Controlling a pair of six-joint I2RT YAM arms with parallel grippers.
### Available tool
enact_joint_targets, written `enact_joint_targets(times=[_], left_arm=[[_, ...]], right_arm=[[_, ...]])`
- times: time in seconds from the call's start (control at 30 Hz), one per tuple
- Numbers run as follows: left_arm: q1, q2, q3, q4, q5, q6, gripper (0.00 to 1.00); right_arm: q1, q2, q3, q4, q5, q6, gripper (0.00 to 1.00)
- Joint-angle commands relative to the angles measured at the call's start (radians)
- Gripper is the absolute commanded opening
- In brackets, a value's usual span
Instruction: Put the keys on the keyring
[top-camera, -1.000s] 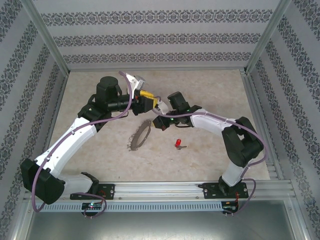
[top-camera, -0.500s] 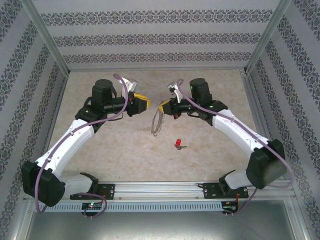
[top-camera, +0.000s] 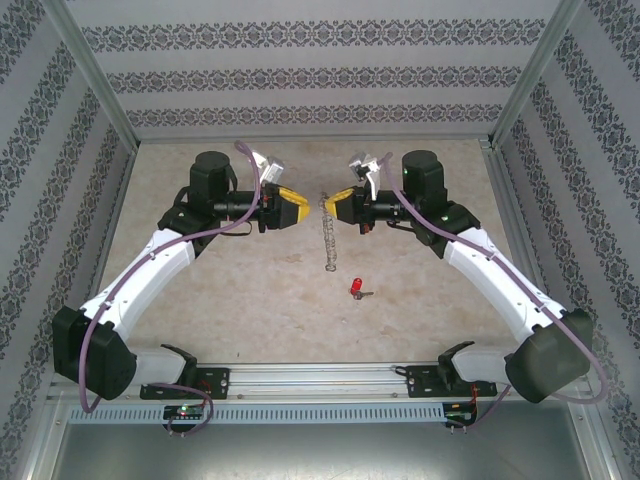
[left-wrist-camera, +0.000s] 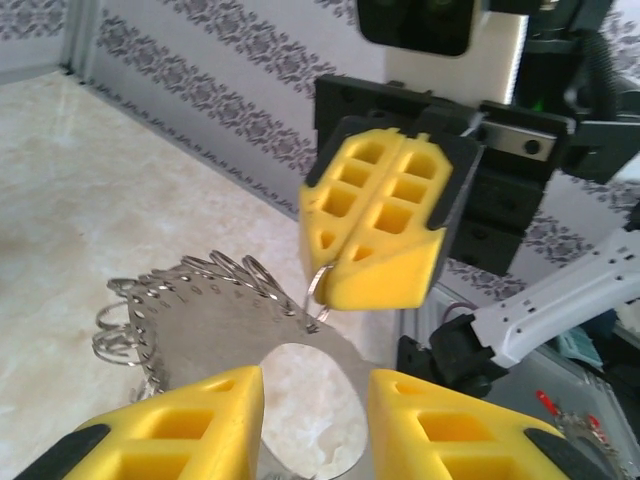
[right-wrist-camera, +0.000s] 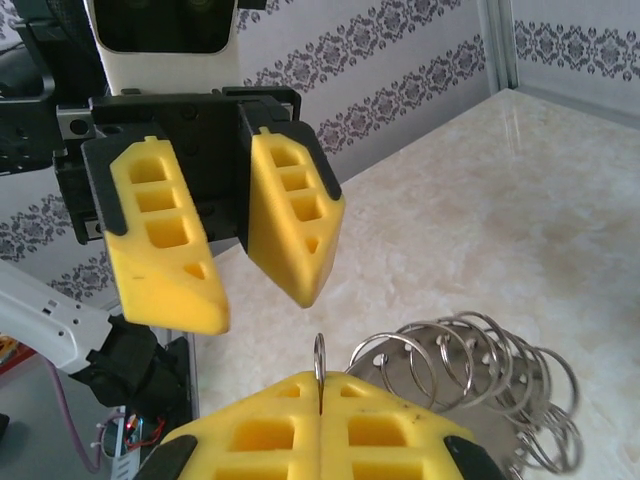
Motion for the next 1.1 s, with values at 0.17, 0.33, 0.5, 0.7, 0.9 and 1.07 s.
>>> enact_joint_targets(times=[0.17,0.33,0.5,0.7,0.9,1.07], left_arm=[[-0.021,0.011,0.021,0.112,0.085,-0.046,0.33],[-0.033,0.028,0.031,0.125,0.088,-0.051,0.33],[-0.045,0.042,0.043,0.147,0.087,-0.059,0.33],[-0.056,0.063,0.059,0.165,0.087,-0.067,0.33],[-0.059,0.076,0.064,0.175,0.086,-0.066,0.33],[-0.059,0.091,0.067,0.182,0.081,-0.066,0.34]], right_arm=[[-0.003,-0.016,0.035,0.078,-0.041,0.049,0.00],[0.005,-0.017,0.037,0.088,-0.046,0.057,0.00],[0.014,-0.011,0.039,0.091,-0.051,0.058,0.00],[0.026,-0.007,0.039,0.096,-0.052,0.059,0.00],[0.029,-0.005,0.038,0.096,-0.057,0.057,0.00],[0.031,-0.010,0.036,0.102,-0.067,0.062,0.00]])
